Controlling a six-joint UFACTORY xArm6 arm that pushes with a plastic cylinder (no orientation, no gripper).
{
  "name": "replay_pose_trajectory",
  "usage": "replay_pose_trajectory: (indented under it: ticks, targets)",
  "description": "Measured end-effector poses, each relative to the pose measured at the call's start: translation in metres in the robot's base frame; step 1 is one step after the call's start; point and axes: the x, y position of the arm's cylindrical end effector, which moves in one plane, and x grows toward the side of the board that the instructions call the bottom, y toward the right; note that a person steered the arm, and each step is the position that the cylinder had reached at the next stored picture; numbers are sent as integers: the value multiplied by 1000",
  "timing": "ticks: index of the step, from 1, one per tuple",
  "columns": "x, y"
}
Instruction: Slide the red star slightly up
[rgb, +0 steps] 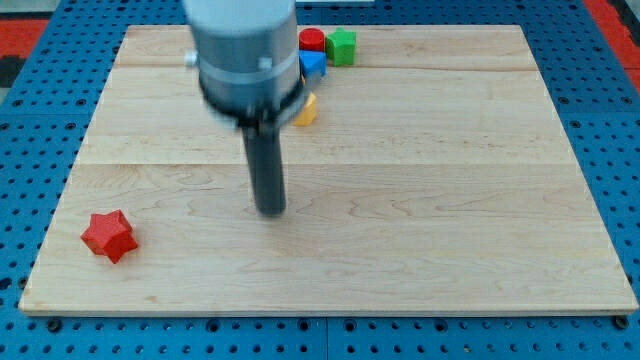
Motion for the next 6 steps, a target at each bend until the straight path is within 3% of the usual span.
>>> replay_pose_trajectory:
  ticks: [1,2,3,5,6]
  targets:
    - [71,-119]
    - [50,-172]
    - [-18,-160]
    - [-100,-124]
    - [-87,-63]
